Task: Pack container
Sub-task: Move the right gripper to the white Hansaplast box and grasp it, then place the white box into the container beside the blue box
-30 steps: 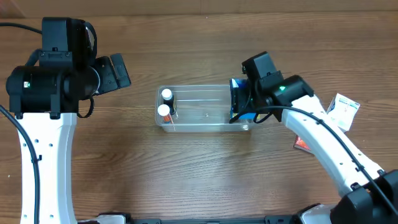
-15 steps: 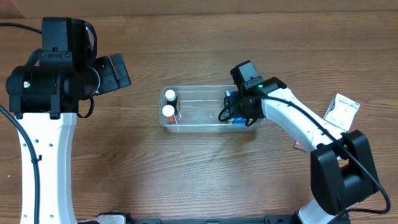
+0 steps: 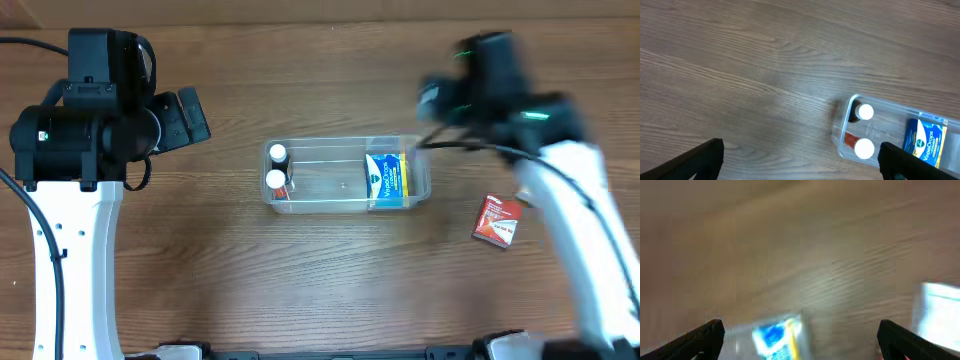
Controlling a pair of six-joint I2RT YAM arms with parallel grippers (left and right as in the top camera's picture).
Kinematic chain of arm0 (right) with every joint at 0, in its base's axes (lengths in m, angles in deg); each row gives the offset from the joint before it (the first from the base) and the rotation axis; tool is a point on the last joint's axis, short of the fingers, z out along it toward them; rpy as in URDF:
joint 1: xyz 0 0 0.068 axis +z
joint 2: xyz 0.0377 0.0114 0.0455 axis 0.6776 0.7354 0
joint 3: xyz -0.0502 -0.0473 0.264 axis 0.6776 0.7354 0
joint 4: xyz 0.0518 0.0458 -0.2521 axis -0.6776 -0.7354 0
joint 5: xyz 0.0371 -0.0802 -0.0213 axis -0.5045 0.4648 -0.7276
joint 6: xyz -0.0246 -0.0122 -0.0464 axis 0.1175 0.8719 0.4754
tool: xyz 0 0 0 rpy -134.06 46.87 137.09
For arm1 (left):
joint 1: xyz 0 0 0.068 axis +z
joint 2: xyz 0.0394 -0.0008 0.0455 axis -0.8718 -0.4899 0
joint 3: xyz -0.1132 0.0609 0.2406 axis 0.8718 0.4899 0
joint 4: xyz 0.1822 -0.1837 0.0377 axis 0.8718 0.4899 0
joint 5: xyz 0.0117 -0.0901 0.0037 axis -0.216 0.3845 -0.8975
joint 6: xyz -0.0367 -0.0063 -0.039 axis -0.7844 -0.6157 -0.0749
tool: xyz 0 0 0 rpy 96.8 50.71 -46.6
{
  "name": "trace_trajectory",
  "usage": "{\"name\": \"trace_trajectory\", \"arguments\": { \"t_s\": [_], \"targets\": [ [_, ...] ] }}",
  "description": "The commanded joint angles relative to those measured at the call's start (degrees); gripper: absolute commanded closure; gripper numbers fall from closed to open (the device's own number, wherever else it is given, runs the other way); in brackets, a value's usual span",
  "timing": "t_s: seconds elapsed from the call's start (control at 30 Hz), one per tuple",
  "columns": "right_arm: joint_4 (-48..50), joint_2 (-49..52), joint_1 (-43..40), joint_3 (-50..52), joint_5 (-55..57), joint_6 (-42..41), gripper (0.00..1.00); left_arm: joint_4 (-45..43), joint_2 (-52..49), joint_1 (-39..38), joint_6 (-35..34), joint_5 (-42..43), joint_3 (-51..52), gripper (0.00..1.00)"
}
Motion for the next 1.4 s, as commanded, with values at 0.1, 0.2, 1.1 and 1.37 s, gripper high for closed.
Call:
{"name": "trace_trajectory", "arguments": {
  "t_s": [0.1,0.2,1.1,1.37],
  "targets": [
    [-2.6,7.9,-25.2,1.0,-3.5,1.4,0.0,-0.9,-0.4,0.2,1.1,0.5,-0.4,0.0],
    [-3.1,19.0,-31.9,1.0,-3.7,2.0,0.0,-0.5,-0.4,0.2,1.1,0.5,-0.4,0.0],
    [3.2,34.0,-35.5,8.6,-8.8,5.8,0.12,0.0,-0.4,0.2,1.1,0.4,-0.4,0.0],
    [-1.2,30.7,-33.9,4.5,-14.8,5.8,0.23,0.1,-0.4,0.2,1.1,0.5,-0.4,0.0]
  ]
}}
